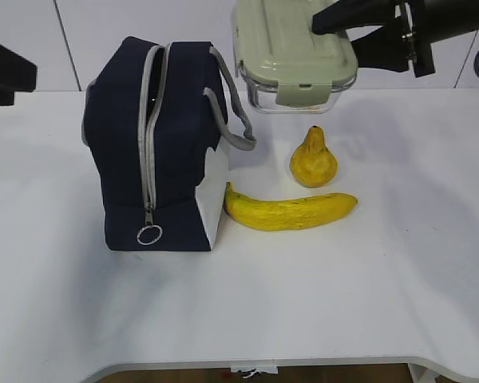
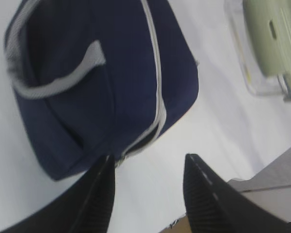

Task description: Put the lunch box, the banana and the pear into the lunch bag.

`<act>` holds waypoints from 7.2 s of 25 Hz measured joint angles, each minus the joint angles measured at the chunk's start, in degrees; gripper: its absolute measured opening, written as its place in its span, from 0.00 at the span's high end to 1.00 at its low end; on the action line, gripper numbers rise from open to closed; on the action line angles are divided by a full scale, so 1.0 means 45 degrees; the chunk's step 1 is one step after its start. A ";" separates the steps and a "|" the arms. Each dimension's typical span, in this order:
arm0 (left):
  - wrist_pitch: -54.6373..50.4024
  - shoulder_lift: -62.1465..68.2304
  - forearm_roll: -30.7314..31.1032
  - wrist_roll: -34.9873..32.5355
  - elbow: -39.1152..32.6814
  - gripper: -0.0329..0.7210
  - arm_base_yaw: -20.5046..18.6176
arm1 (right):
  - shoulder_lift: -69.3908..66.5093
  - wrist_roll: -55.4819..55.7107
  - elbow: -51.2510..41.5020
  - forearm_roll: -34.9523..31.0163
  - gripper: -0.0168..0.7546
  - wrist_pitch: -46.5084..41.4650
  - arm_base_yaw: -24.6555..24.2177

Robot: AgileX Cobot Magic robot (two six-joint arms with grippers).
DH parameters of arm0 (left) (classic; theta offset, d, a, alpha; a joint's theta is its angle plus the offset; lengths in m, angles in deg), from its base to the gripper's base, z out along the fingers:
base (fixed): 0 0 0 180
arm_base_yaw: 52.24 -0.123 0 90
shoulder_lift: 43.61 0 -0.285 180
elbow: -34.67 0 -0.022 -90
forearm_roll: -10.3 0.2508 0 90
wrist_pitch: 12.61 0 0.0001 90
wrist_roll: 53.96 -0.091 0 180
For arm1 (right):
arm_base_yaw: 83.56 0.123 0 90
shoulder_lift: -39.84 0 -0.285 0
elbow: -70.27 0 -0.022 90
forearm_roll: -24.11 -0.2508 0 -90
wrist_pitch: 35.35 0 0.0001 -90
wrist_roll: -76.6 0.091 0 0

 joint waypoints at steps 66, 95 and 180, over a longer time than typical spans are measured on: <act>-0.2771 0.6302 -0.0702 -0.1373 0.4388 0.96 0.0753 | -0.2418 -0.2443 -0.0074 -0.2684 0.50 0.6247 0.3617; -0.2689 0.6302 0.1851 -0.1377 0.4413 0.96 0.0753 | -0.6362 -0.2255 0.2244 -0.4054 0.50 0.6731 0.5167; -0.3181 0.6302 0.2678 -0.1399 0.4413 0.96 0.0774 | -0.2732 -0.4520 0.3218 1.1670 0.34 -0.0217 0.4220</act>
